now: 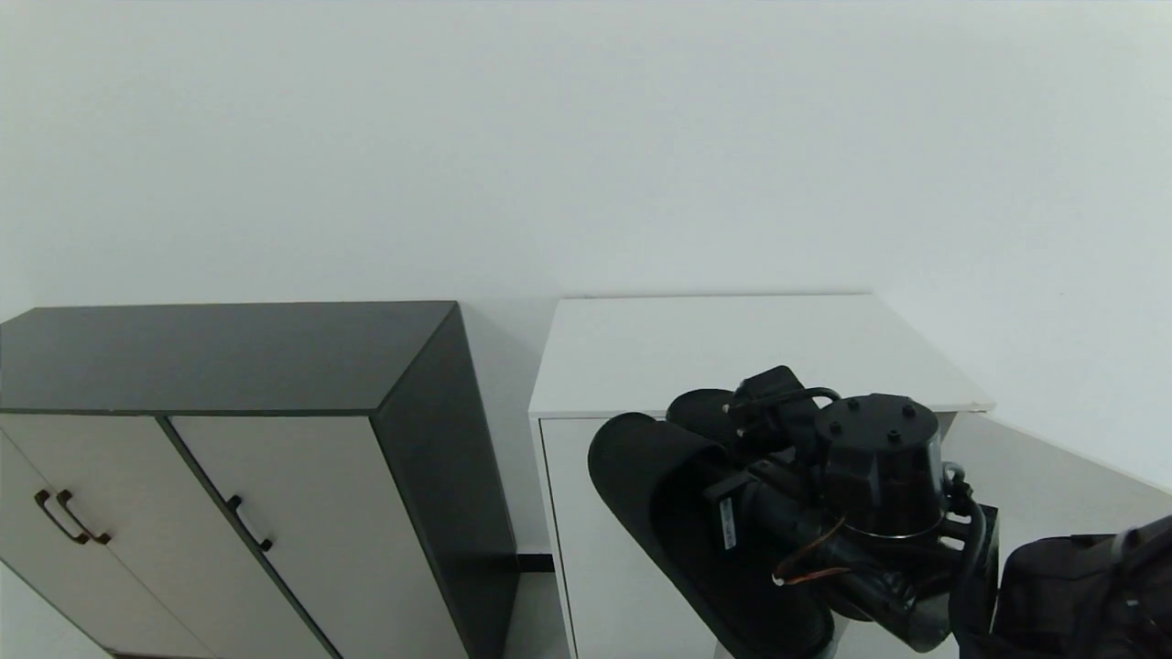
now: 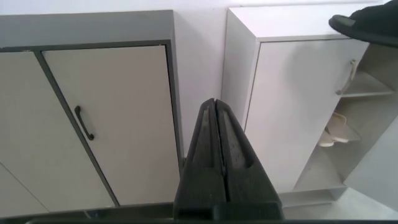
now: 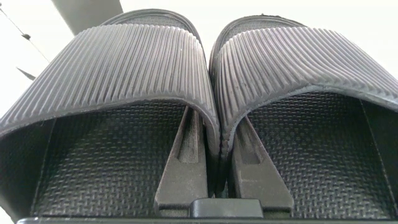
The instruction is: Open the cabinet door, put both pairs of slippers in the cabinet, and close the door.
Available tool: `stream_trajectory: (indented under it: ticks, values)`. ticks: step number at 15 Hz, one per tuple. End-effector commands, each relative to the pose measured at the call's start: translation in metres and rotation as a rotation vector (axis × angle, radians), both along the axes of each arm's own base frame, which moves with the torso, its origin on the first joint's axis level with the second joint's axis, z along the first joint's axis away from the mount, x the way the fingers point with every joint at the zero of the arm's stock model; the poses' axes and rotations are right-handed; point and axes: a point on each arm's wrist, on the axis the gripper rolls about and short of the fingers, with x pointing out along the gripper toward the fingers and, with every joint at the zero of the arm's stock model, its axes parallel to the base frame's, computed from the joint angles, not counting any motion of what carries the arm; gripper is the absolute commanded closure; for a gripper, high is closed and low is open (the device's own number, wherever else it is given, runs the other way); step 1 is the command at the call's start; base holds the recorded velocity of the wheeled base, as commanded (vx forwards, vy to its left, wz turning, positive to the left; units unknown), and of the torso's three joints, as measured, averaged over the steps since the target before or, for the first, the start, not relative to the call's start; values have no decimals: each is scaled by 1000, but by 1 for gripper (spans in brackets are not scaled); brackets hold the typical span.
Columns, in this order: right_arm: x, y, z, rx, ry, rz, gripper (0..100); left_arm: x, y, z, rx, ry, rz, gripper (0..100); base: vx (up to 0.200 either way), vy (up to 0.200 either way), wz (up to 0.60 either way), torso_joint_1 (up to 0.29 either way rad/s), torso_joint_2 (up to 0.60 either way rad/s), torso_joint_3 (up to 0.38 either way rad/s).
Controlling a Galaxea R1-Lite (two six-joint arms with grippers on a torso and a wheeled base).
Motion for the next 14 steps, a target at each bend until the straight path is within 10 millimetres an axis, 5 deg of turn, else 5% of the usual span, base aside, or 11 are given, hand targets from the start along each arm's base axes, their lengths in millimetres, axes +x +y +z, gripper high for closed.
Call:
stream_trajectory:
  ticks: [1,14]
  values:
    - [-8,1,7,16,-14,21,100,0,0,0,0,0,0,100,0,-200,0,-7,7,2]
    - [-15,3,2,-1,0,55,100,0,0,0,0,0,0,100,0,-200,0,4,4,2]
